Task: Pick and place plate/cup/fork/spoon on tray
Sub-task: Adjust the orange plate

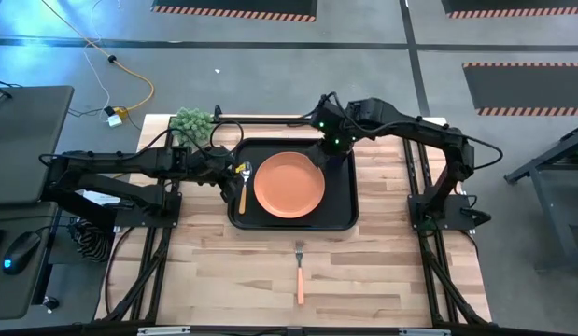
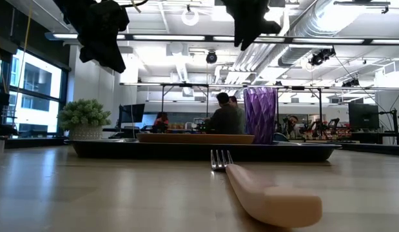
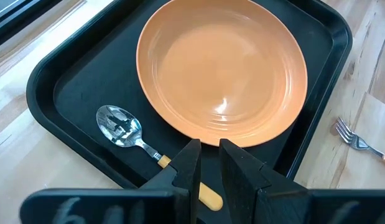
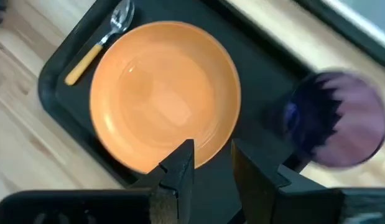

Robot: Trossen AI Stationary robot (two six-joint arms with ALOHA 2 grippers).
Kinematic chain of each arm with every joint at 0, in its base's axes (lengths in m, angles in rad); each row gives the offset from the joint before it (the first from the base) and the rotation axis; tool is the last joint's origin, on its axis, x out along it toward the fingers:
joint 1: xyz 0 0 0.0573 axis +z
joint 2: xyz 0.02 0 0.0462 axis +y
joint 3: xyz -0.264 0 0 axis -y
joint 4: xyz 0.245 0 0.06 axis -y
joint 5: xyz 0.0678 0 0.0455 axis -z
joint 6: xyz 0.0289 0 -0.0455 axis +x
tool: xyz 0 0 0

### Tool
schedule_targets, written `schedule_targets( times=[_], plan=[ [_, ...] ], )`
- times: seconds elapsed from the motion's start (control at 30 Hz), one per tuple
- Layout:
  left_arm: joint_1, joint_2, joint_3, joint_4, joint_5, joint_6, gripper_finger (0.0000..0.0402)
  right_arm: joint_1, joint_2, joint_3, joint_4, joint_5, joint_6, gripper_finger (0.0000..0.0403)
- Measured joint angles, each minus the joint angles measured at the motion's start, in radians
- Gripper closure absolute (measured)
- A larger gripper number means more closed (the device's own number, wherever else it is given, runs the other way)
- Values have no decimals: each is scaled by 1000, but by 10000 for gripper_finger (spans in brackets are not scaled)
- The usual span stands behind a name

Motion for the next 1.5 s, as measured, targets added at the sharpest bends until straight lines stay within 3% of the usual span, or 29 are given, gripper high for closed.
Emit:
schedule_targets(
  times=[0.47, 1.0, 1.27, 1.5],
  plan=[
    [0, 0, 0, 0, 0, 18, 351, 210, 4, -8, -54, 15, 389, 304],
    [0, 0, 0, 0, 0, 43, 351, 444, 5, -11, -168, 272, 821, 303],
    [0, 0, 0, 0, 0, 46, 351, 483, 8, -186, -90, 277, 952, 272],
    [0, 0, 0, 0, 0, 59, 351, 486, 7, -375, 133, 266, 1028, 252]
  ],
)
